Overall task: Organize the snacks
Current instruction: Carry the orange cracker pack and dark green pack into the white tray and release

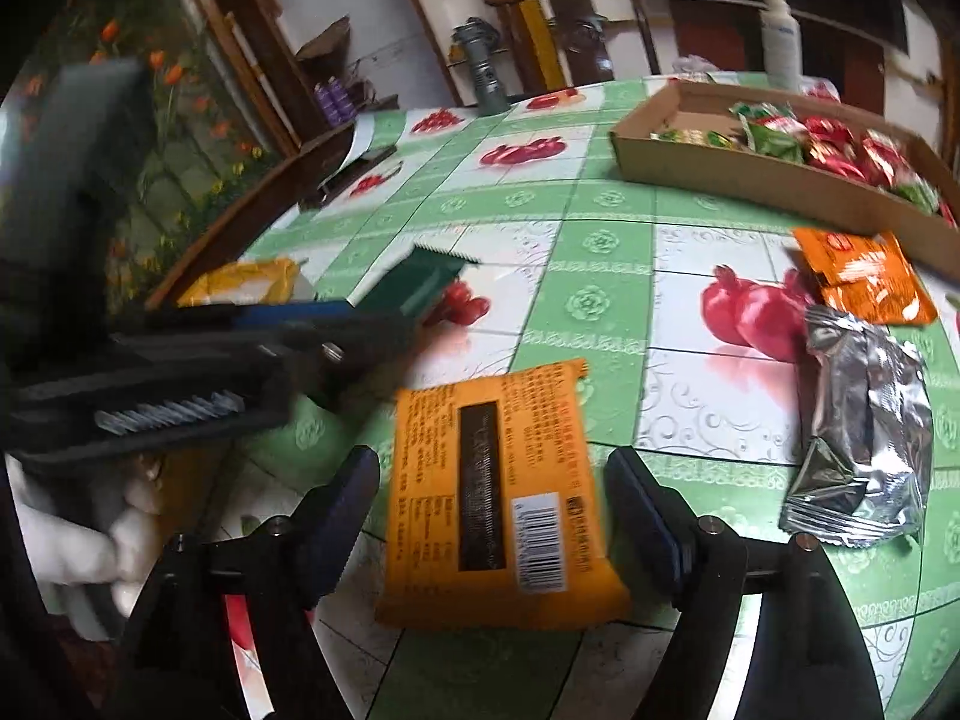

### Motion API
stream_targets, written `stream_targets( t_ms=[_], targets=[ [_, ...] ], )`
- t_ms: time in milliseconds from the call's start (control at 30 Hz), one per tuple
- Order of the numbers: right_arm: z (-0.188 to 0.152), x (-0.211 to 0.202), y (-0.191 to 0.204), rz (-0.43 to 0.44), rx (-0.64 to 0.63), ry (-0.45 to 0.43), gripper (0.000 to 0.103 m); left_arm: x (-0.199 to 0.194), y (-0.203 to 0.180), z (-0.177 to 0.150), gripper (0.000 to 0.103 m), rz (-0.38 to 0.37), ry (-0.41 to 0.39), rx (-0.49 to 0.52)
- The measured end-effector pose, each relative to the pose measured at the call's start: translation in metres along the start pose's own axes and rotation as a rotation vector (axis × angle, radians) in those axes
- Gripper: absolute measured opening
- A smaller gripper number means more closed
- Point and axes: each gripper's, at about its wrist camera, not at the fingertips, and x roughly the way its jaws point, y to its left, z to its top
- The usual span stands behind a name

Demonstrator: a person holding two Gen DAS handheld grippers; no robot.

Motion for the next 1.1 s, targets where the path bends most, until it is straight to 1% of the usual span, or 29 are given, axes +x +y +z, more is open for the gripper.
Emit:
stream_targets(
  t_ms=[67,133,200,267,333,400,467,567,633,767,900,967,1100],
  targets=[
    [-0.002,0.003,0.009,-0.032,-0.054,0.01,0.08,-0.015,0.002,-0.007,0.043,-0.015,-0.024,-0.018],
    [-0.004,0.005,0.016,-0.054,-0.095,0.02,0.071,-0.035,0.005,-0.017,0.043,-0.029,-0.06,-0.042],
    [-0.005,0.006,0.021,-0.079,-0.126,0.026,0.07,-0.051,0.01,-0.026,0.043,-0.047,-0.087,-0.072],
    [-0.007,0.005,0.022,-0.088,-0.12,0.023,0.07,-0.071,0.02,-0.039,0.043,-0.074,-0.125,-0.114],
    [-0.01,0.003,0.021,-0.092,-0.096,0.02,0.07,-0.088,0.032,-0.05,0.043,-0.085,-0.157,-0.155],
    [-0.014,-0.003,0.018,-0.072,-0.057,0.013,0.07,-0.103,0.048,-0.061,0.043,-0.093,-0.185,-0.202],
    [-0.015,-0.009,0.016,-0.043,-0.019,0.006,0.07,-0.117,0.065,-0.074,0.043,-0.08,-0.214,-0.247],
    [-0.015,-0.022,0.021,-0.006,0.008,-0.011,0.07,-0.134,0.091,-0.093,0.043,-0.036,-0.25,-0.309],
    [-0.011,-0.031,0.029,0.018,0.011,-0.018,0.07,-0.14,0.107,-0.105,0.043,-0.003,-0.261,-0.345],
    [0.0,-0.041,0.059,0.073,-0.011,-0.016,0.07,-0.143,0.136,-0.127,0.043,0.07,-0.268,-0.404],
    [0.007,-0.037,0.091,0.143,-0.023,0.01,0.07,-0.139,0.155,-0.14,0.043,0.103,-0.259,-0.442],
    [0.012,-0.031,0.109,0.168,-0.035,0.026,0.07,-0.139,0.162,-0.146,0.043,0.108,-0.256,-0.45],
    [0.021,-0.014,0.143,0.165,-0.085,0.046,0.07,-0.135,0.169,-0.149,0.043,0.1,-0.254,-0.454]
  ],
)
